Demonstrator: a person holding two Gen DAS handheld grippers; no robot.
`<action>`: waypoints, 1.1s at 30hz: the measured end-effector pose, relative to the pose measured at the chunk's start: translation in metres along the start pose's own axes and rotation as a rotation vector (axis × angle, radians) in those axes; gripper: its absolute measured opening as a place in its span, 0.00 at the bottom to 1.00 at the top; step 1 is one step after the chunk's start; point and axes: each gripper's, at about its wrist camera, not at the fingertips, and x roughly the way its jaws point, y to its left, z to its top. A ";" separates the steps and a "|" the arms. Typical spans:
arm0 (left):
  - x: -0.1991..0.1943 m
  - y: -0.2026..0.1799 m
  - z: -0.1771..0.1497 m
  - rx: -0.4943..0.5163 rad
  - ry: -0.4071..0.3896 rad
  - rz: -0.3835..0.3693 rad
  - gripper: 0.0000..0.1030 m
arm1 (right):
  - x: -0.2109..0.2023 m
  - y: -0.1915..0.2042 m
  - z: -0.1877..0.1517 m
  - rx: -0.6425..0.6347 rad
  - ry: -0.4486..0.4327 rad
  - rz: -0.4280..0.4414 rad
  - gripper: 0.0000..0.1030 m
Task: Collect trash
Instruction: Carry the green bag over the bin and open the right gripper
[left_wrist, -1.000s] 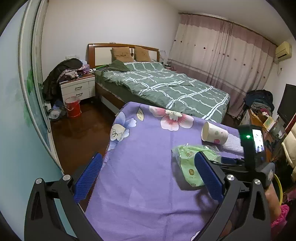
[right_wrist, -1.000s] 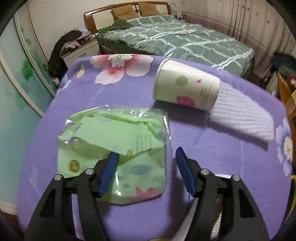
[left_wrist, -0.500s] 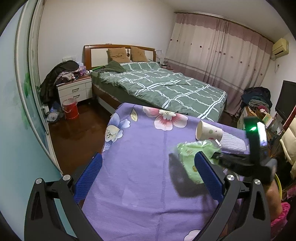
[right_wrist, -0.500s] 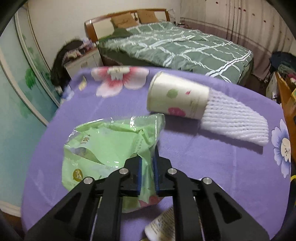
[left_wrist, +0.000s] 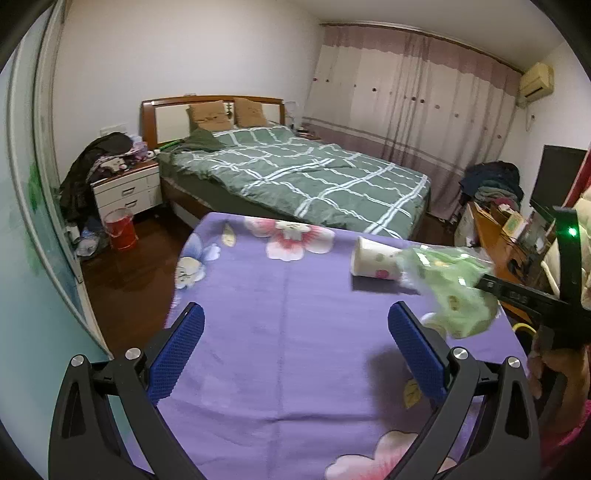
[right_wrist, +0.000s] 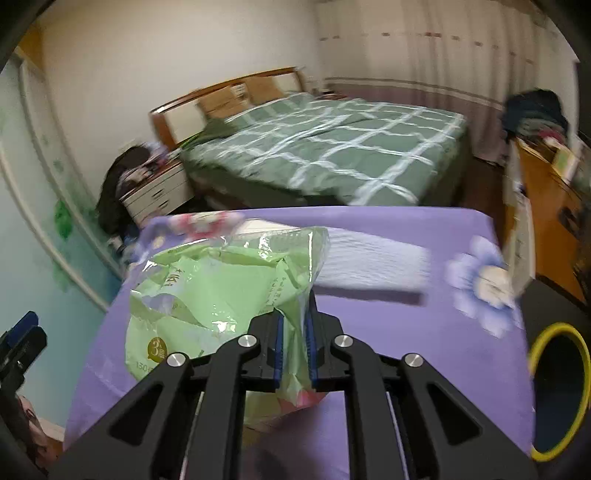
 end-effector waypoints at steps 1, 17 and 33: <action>0.001 -0.007 -0.001 0.007 0.004 -0.008 0.95 | -0.004 -0.011 -0.002 0.016 -0.005 -0.016 0.09; 0.039 -0.106 -0.011 0.133 0.080 -0.135 0.95 | -0.076 -0.244 -0.076 0.363 -0.039 -0.353 0.10; 0.103 -0.173 -0.028 0.214 0.215 -0.193 0.95 | -0.067 -0.331 -0.114 0.515 0.020 -0.477 0.35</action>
